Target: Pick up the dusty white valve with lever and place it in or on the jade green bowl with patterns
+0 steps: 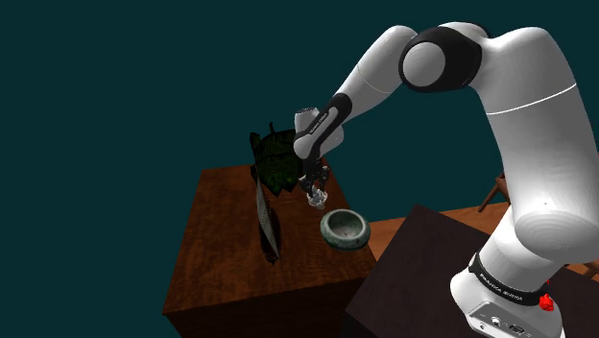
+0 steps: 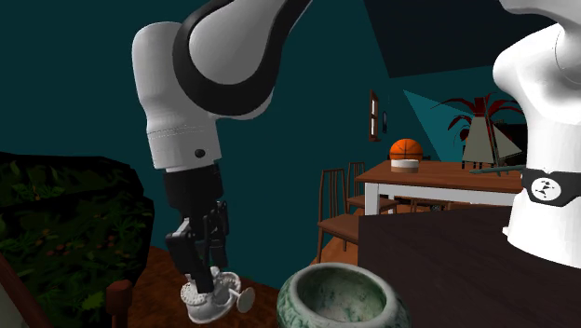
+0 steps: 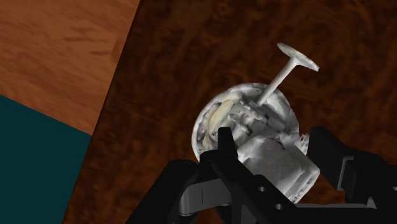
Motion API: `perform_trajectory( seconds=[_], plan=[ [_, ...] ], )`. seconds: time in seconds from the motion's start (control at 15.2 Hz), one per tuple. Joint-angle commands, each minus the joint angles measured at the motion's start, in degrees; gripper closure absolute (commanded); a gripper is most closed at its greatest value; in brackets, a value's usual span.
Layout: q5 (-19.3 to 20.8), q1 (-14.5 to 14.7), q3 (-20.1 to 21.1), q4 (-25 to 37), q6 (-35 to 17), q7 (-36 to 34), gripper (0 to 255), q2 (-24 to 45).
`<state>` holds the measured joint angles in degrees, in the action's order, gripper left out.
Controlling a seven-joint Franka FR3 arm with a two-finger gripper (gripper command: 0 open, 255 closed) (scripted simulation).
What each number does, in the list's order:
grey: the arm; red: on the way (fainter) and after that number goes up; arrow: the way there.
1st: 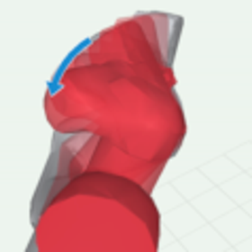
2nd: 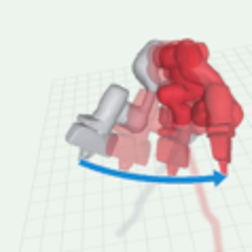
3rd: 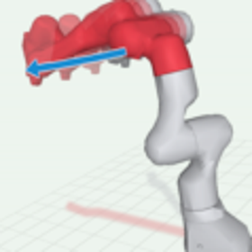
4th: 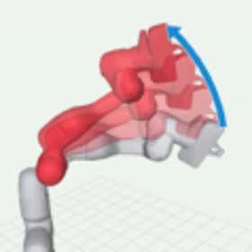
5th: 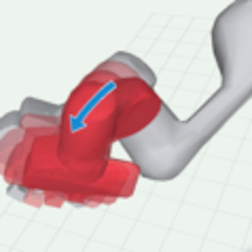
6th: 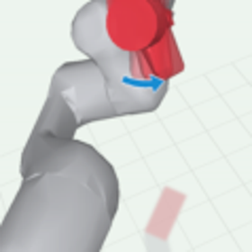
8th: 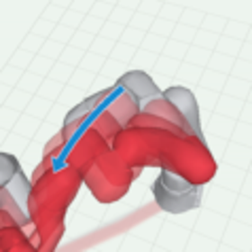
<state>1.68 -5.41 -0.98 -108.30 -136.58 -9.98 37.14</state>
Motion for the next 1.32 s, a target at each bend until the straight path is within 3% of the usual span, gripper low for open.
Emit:
perform_trajectory(
  seconds=[0.0, 1.25],
  plan=[
    [0.0, 0.0, 0.0, -0.6, 0.9, 0.0, 255, -1.5],
    [0.0, 0.1, 0.0, -0.8, 11.4, 0.3, 255, -12.2]
  ],
)
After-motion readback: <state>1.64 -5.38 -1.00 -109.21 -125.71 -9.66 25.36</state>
